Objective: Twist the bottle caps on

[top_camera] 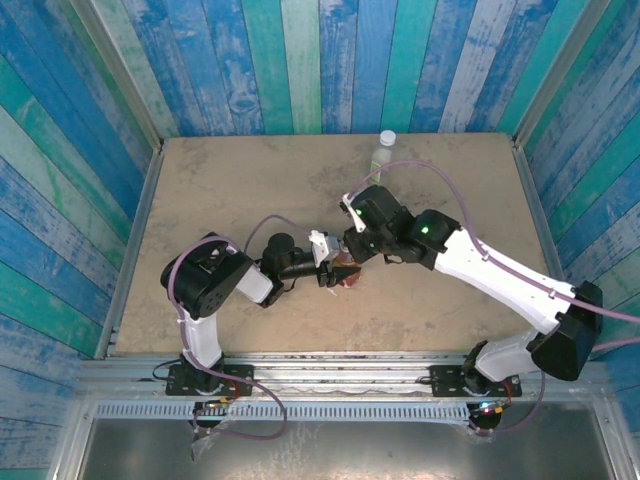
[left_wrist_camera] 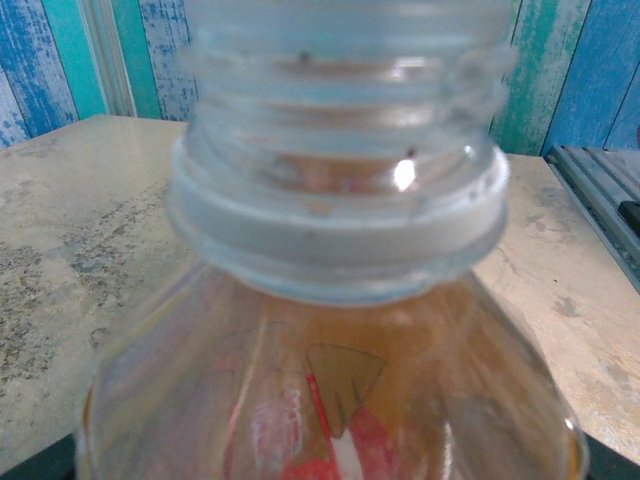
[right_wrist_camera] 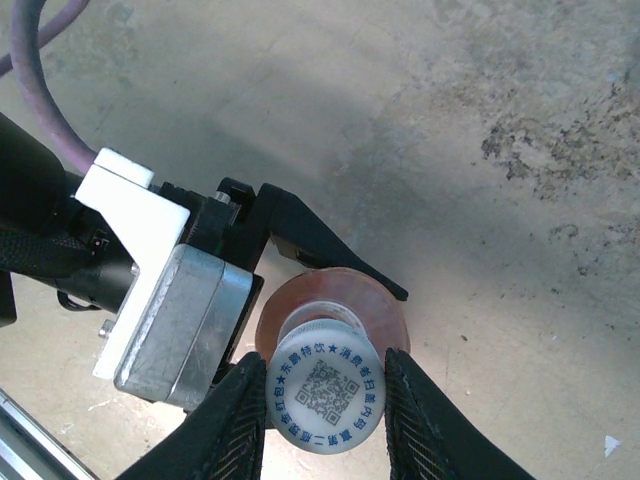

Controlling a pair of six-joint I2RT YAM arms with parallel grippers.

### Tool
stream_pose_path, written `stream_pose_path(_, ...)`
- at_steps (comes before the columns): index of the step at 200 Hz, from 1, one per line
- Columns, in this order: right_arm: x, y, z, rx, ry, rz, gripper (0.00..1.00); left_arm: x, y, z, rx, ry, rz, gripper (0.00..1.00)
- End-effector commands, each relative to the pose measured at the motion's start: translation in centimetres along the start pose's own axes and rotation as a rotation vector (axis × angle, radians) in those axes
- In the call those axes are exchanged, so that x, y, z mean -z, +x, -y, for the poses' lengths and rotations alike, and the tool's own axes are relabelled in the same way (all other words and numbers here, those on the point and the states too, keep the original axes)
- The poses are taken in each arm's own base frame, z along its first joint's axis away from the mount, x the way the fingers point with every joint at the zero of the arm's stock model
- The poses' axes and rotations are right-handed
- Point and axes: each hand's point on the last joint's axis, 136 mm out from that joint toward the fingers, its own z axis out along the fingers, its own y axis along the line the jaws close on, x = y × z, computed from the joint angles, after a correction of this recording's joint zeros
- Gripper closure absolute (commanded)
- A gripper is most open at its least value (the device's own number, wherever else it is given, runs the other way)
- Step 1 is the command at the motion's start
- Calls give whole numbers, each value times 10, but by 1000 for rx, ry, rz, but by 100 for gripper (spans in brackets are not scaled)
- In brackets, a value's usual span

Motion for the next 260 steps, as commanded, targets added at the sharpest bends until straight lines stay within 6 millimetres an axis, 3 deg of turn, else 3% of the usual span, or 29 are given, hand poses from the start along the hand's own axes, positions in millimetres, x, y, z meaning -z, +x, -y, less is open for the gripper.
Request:
stream_pose_path(1, 0, 4, -2, 22, -15, -59, 67, -2, 15, 6, 22, 37, -44, 33)
stream_pose_path(101, -21, 15, -4, 24, -54, -192, 67, -2, 16, 6, 19, 39, -44, 32)
stream_pose_path(172, -24, 23, -4, 78, -56, -239, 67, 0, 16, 5, 25, 24, -32, 20)
stream_pose_path(260, -24, 29, 2, 136, -29, -287, 69, 2, 18, 1, 55, 27, -3, 20)
